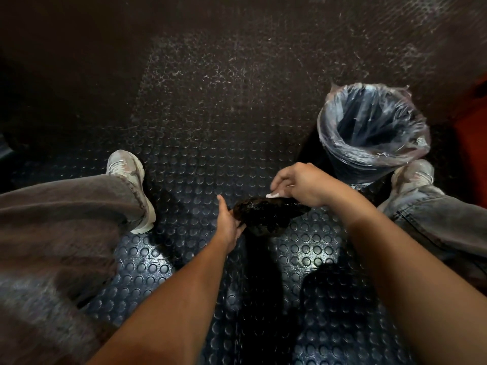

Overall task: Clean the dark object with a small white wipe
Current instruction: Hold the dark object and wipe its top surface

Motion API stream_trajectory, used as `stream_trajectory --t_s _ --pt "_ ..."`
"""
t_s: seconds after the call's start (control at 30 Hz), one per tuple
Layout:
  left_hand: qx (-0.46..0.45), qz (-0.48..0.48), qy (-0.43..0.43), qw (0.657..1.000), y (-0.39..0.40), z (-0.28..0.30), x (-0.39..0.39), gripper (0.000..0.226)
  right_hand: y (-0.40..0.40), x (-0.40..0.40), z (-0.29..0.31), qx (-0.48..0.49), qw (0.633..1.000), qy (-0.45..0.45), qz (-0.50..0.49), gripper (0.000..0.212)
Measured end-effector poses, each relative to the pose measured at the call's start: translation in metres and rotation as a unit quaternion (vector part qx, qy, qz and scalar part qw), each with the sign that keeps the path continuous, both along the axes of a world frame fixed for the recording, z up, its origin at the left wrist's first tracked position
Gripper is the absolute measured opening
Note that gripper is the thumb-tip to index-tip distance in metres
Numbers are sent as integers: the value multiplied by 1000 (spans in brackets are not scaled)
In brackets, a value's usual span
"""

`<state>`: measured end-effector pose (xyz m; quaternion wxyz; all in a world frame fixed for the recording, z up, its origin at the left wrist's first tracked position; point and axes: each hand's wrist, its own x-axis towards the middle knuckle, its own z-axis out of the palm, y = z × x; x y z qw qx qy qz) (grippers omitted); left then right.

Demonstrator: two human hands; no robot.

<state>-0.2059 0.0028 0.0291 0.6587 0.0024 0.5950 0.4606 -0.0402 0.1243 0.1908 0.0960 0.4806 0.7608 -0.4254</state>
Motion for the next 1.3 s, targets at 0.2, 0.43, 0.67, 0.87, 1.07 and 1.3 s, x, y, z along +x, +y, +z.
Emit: stream_trajectory --t_s 0.2,0.43,0.67,0.87,1.07,1.3 --pt "5 4 -6 1000 -2 2 1 100 11 9 -7 42 993 -114 2 27" --pt "6 1 -6 1000 0 1 0 102 10 -18 -11 -38 998 -38 18 13" --pt "6 5 -7 1000 -2 1 -1 100 8 31 -3 62 996 -63 -2 16" --pt "5 5 -4 1000 0 0 0 102 16 -8 -13 26 992 -115 53 29" --pt "4 2 -4 1000 0 2 1 102 4 -5 0 -4 999 11 47 12" --pt "3 6 -3 1000 -2 7 2 100 11 17 -7 58 993 -104 10 26"
